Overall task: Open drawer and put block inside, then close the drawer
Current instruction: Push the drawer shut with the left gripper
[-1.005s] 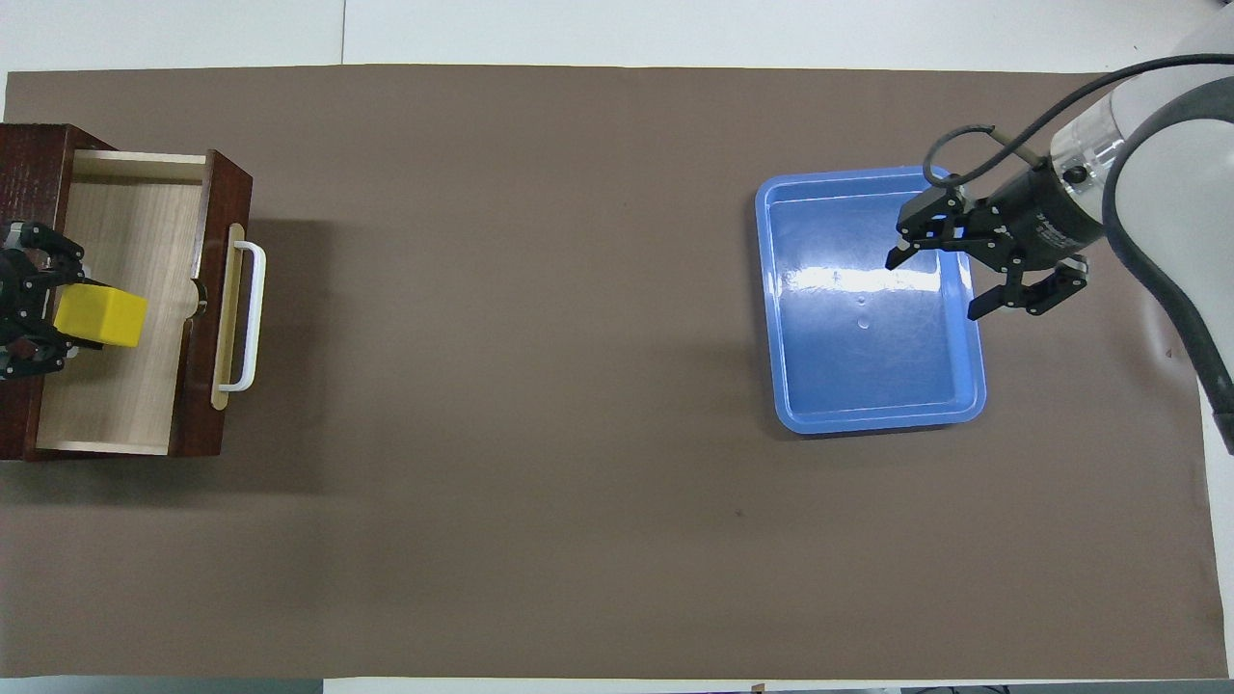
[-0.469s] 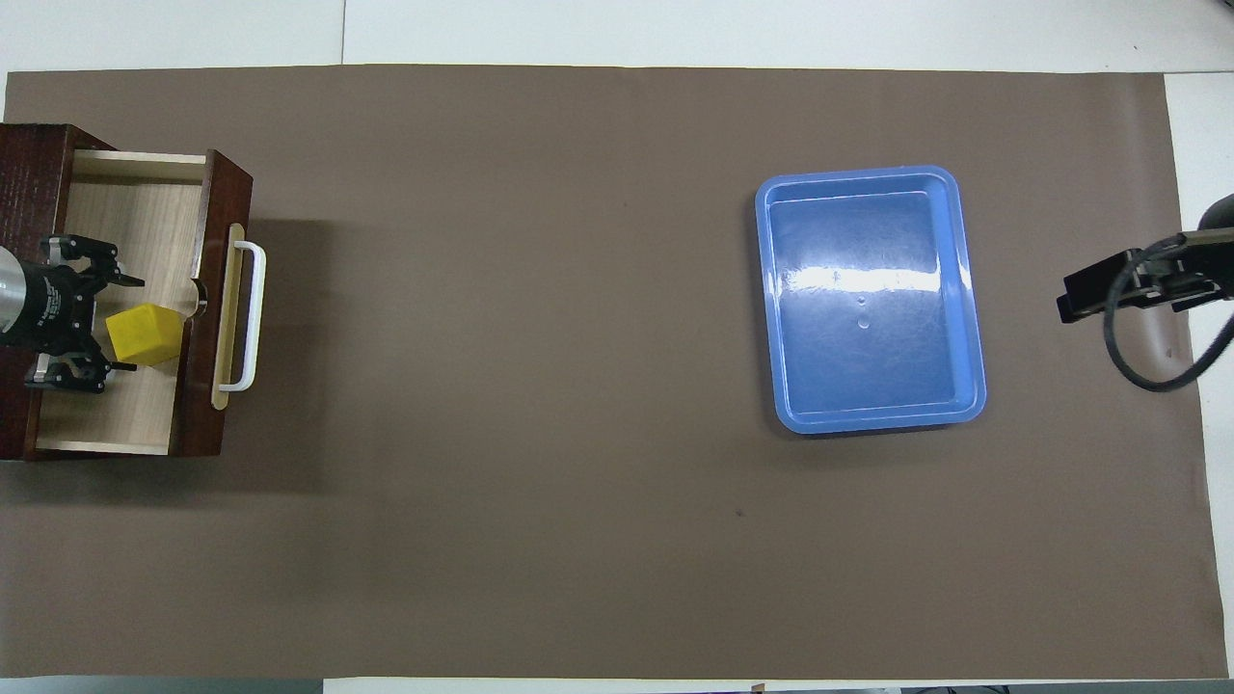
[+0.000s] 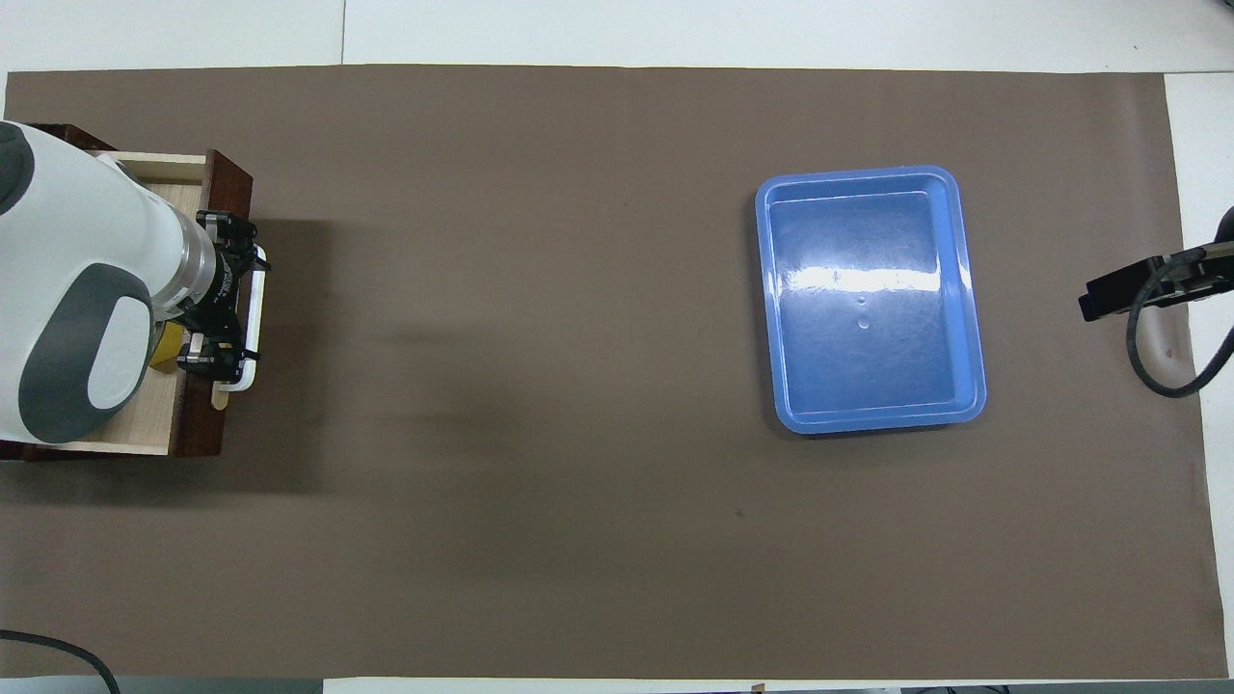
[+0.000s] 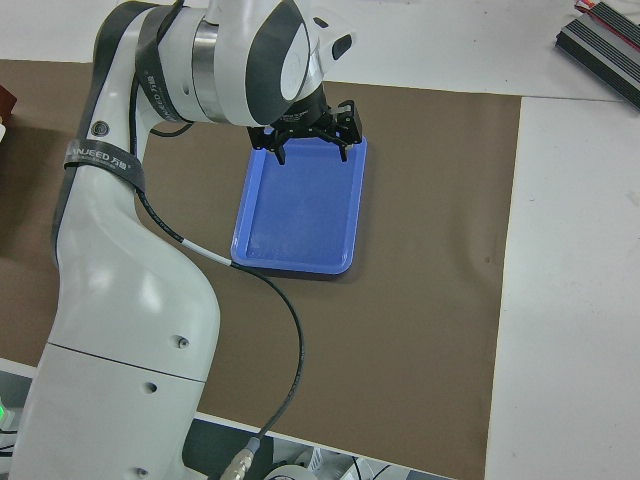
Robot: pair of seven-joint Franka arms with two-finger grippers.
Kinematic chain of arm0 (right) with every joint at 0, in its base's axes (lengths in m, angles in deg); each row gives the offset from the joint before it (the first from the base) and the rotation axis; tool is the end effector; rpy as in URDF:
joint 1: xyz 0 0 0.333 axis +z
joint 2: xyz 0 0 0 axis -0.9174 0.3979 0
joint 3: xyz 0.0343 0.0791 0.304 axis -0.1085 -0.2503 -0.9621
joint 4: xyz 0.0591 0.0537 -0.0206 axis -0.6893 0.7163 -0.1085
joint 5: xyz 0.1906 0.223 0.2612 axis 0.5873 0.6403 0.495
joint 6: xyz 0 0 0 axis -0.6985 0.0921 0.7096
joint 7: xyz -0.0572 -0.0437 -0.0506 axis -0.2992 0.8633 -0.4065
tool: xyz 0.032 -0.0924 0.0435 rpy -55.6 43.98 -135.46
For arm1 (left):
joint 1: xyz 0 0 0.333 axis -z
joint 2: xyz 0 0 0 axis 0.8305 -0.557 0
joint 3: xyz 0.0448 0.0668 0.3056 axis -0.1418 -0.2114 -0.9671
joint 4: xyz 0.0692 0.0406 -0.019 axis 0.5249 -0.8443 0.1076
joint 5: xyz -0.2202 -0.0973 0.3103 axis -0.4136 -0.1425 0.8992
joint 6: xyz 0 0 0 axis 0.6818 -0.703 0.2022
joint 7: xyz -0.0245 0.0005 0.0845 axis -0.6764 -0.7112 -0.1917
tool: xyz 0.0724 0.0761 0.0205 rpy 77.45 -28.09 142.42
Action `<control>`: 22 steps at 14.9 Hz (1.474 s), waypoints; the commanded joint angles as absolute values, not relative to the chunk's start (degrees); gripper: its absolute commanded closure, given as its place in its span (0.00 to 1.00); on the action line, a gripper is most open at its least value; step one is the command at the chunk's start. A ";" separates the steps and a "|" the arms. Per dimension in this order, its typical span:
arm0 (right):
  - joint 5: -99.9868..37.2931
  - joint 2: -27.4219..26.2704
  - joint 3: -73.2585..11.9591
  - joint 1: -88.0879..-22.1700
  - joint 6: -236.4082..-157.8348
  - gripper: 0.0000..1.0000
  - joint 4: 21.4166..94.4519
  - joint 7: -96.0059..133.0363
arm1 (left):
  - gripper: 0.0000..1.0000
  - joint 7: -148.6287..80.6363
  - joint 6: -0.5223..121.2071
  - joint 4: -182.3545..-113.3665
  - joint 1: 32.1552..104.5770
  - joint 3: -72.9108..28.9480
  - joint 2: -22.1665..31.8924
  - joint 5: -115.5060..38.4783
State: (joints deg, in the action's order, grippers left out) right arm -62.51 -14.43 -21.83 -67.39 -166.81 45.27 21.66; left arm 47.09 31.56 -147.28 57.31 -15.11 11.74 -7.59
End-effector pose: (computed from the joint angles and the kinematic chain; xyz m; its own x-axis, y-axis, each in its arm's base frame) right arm 0.5543 -0.0247 0.5997 0.9840 0.1523 -0.0925 0.1522 -0.9883 -0.0075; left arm 0.5613 -0.1011 0.4700 0.1144 0.9896 0.0871 0.9933 -0.1124 -0.0276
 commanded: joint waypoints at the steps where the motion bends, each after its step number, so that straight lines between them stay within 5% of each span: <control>1: -63.87 -17.76 -21.78 -66.91 -167.95 0.00 49.89 20.18 | 0.00 45.23 35.76 -150.28 54.49 -15.96 12.46 -6.70; 12: -63.25 -14.86 -21.95 -69.45 -163.90 0.00 48.31 20.10 | 0.00 20.36 39.82 -150.20 39.37 -15.96 12.20 -4.06; 22: -64.57 -14.34 -22.66 -69.19 -163.99 0.00 43.92 17.99 | 0.00 2.55 30.61 -146.69 47.79 -14.99 15.98 -7.84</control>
